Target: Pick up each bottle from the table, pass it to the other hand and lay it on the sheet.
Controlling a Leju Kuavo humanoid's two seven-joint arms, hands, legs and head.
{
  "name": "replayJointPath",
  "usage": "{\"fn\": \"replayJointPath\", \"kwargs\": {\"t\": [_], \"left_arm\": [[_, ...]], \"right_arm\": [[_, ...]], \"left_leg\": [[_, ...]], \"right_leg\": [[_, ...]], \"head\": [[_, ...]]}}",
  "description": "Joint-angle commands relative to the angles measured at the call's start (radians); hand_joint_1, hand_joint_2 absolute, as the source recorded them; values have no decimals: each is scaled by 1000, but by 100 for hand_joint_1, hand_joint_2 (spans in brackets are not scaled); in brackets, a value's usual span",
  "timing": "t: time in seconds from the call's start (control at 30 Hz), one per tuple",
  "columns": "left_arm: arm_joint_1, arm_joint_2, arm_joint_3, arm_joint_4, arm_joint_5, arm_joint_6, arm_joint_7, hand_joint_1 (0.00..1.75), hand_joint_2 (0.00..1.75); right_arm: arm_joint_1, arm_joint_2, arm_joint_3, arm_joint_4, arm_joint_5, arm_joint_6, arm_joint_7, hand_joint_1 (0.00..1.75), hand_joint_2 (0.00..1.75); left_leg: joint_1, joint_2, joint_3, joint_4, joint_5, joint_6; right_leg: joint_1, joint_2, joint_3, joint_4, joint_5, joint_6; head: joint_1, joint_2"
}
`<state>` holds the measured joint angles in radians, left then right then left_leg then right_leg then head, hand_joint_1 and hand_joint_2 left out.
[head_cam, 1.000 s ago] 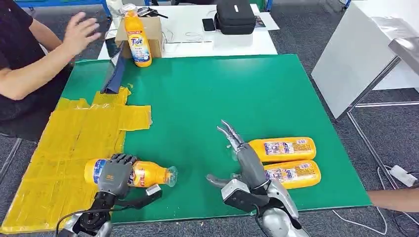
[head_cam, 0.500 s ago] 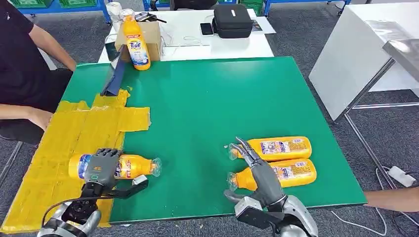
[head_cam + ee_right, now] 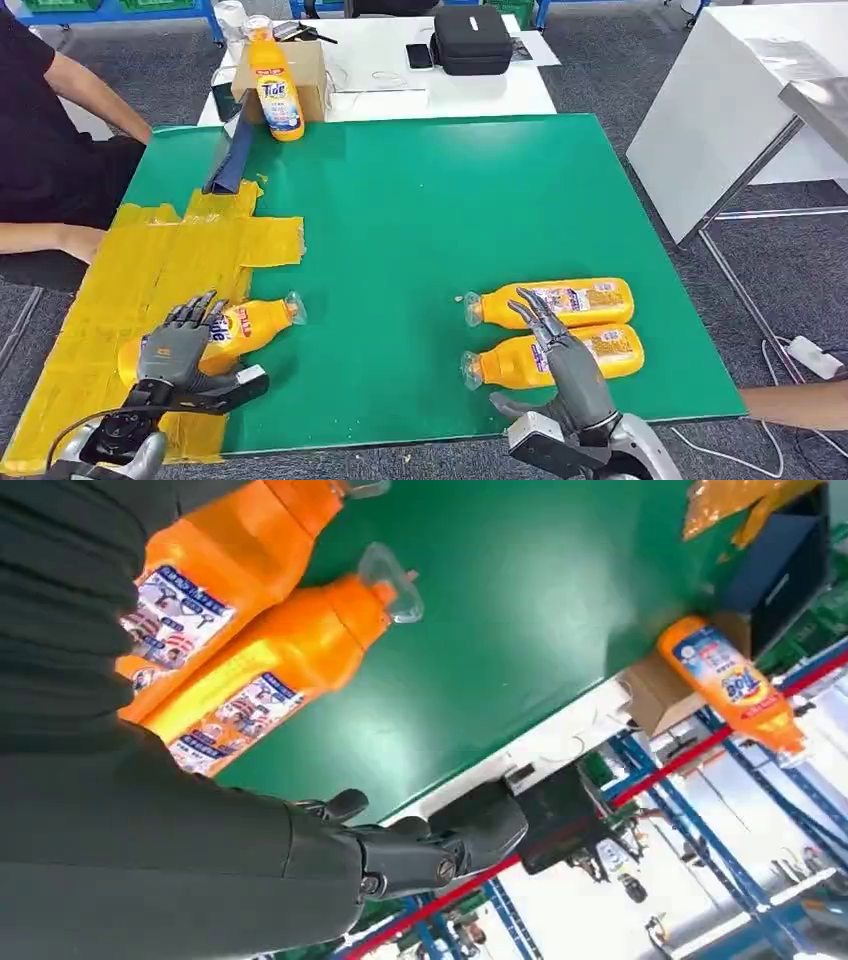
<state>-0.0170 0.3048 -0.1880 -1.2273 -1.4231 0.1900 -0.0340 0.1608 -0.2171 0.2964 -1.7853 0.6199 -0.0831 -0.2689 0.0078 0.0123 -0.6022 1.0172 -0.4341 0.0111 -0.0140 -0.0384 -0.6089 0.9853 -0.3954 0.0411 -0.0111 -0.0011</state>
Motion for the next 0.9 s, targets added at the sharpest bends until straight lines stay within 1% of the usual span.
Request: {"fn": "replayJointPath", "kwargs": {"t": [0.03,0.07,0.1,0.13,0.2,0.23,0.27,0.3,0.33,0.4,0.43,0.5,0.53,0.63,0.7,0.77,0.9], "left_arm": [[186,36,128,-221,540,-139,-319,0,0],[188,-6,164,-243,590,-142,-350,0,0],[179,-65,200,-268,692,-170,-404,0,0],[172,-78,199,-277,689,-177,-400,0,0],[165,-84,193,-278,685,-182,-394,0,0],[165,-84,193,-278,685,-182,-394,0,0],[165,-84,193,-277,685,-182,-394,0,0],[152,-147,254,-286,828,-215,-457,0,0],[141,-184,289,-305,899,-251,-472,0,0],[127,-238,347,-360,1034,-327,-475,0,0],[127,-250,363,-381,1071,-350,-473,0,0],[140,-267,386,-420,1131,-392,-473,0,0],[145,-275,391,-431,1146,-410,-474,0,0],[148,-284,375,-439,1173,-446,-473,0,0],[141,-281,355,-436,1162,-441,-474,0,0],[138,-283,349,-437,1166,-443,-474,0,0],[138,-268,330,-443,1176,-436,-471,0,0]], "right_arm": [[-11,-141,-105,45,-50,95,7,0,175],[-12,-152,-121,52,-61,116,9,0,175],[-7,-169,-137,54,-66,134,17,0,175],[-2,-173,-148,54,-69,138,16,0,175],[1,-174,-150,53,-69,139,15,0,175],[1,-174,-150,53,-69,139,15,0,175],[3,-168,-147,51,-69,138,17,0,175],[17,-190,-143,40,-65,150,37,0,175],[36,-205,-149,31,-66,150,46,0,175],[90,-235,-173,-2,-64,147,55,0,175],[105,-245,-183,-12,-57,147,60,0,175],[96,-258,-191,-6,-36,151,71,0,175],[83,-257,-191,6,-32,158,77,0,175],[23,-258,-172,72,-27,191,91,0,175],[12,-265,-163,96,-25,198,93,0,175],[14,-265,-160,103,-26,199,92,0,175],[11,-284,-136,113,-9,203,107,0,175]], "left_leg": [[0,3,1,0,-3,0],[-1,5,2,0,-4,1],[-1,4,1,0,-5,-1],[-1,4,1,0,-6,-1],[-1,0,1,0,-5,0],[-1,0,2,-1,-6,0],[-1,-2,0,-1,-5,0],[-1,-1,-1,0,-5,0],[-1,-2,-1,-1,-5,0],[-1,-2,-2,0,-5,1],[-1,-3,-4,0,-5,1],[-1,-5,-5,2,-5,1],[-1,-3,-7,1,-5,1],[-1,2,-5,1,-7,1],[-1,2,-3,-1,-8,1],[-1,0,-5,0,-8,2],[-1,0,-4,0,-8,2]], "right_leg": [[0,6,0,0,0,-1],[-1,8,0,0,0,-1],[-1,7,0,-1,0,-1],[-1,8,0,-1,0,-1],[0,2,0,-2,0,0],[-1,4,0,-2,0,0],[-1,2,-1,-2,0,0],[0,1,-2,-2,0,0],[-1,1,-2,-2,0,0],[-1,2,-2,-2,-1,0],[0,-1,-4,-1,-1,0],[0,-2,-5,0,-2,0],[0,0,-7,0,-1,1],[-1,5,-5,-1,-1,1],[-1,6,-4,-2,0,1],[0,3,-6,-2,0,2],[0,3,-5,-2,-1,2]], "head": [[0,0],[0,0],[0,0],[0,0],[0,0],[0,0],[0,0],[1,0],[0,0],[0,0],[0,0],[0,0],[0,0],[0,0],[0,0],[0,0],[0,0]]}}
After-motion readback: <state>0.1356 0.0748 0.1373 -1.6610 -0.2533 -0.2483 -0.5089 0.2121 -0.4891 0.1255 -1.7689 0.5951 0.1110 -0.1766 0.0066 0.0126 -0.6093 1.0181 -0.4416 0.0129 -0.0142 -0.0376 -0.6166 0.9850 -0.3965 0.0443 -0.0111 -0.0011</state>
